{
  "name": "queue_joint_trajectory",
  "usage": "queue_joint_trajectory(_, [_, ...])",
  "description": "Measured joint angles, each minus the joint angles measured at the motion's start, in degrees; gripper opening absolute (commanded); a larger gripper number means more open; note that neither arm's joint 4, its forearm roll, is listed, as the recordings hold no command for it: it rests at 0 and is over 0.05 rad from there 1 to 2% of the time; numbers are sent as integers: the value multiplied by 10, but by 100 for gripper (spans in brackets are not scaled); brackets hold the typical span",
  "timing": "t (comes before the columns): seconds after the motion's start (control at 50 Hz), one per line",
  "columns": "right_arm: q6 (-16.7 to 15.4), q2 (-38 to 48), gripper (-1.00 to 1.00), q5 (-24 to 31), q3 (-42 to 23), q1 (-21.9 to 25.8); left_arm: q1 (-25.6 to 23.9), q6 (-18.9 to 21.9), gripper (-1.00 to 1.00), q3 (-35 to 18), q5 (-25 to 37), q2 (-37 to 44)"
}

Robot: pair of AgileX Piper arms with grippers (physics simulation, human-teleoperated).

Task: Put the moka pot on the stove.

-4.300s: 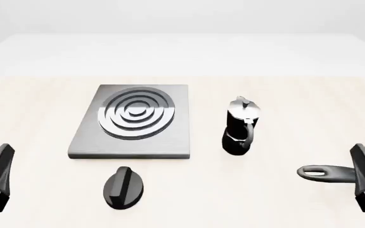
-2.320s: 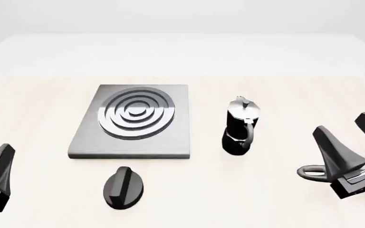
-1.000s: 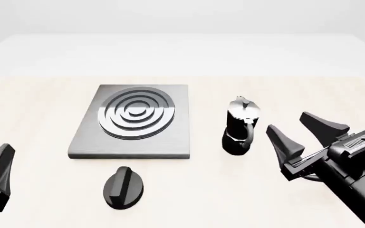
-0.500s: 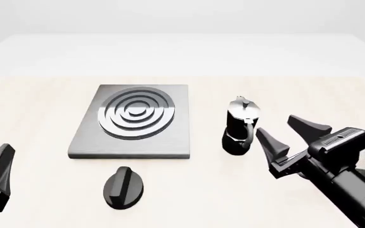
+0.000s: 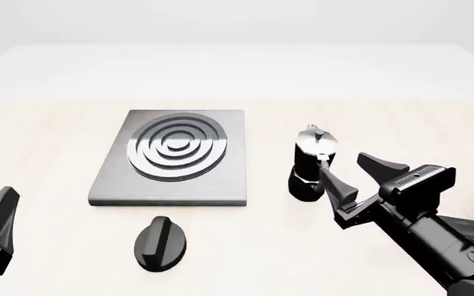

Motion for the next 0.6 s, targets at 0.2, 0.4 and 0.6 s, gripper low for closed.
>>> queue_joint_trajectory(0.2, [7,39,100,-26,-5,3,0,0,100,0,0,0])
queue_joint_trajectory(0.4, [11,68,100,-42,-12,0,0,0,100,0,0,0])
queue_joint_trajectory(0.6, [12,90,100,-47,-24,0,0,0,100,0,0,0])
